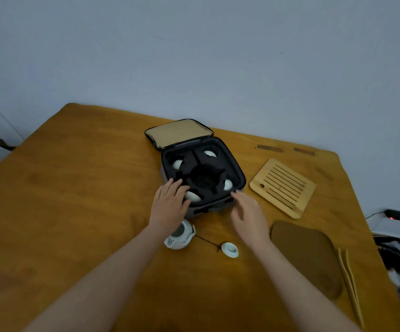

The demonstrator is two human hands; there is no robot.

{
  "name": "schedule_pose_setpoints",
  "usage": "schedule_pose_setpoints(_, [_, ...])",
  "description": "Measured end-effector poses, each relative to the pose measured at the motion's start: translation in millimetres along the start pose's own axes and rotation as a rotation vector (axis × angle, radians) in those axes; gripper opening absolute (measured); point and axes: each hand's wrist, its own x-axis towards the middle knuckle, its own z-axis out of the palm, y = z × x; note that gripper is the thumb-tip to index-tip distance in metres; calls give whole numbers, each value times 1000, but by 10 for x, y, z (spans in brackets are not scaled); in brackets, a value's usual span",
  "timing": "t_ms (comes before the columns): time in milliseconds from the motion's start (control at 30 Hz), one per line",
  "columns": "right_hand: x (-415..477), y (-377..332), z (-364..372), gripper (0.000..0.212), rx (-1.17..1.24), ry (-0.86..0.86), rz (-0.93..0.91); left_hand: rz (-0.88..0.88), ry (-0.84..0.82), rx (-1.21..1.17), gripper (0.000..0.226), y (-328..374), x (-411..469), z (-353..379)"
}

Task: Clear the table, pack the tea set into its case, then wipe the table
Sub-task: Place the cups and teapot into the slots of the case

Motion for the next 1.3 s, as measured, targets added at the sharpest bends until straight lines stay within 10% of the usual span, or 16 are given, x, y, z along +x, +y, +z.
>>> schedule_pose_setpoints(233, [-686, 355, 407, 55, -217, -363, 75, -83, 66, -153, 42, -4, -710, 198])
schedule_pose_setpoints(900, [-391, -418, 648, 21, -231, -288, -400, -192, -211, -198, 71, -172, -1204, 136])
schedule_pose_setpoints(1300, [-32, -779, 902, 19, 103, -361, 3, -113, -196, -174, 69, -258, -1222, 93])
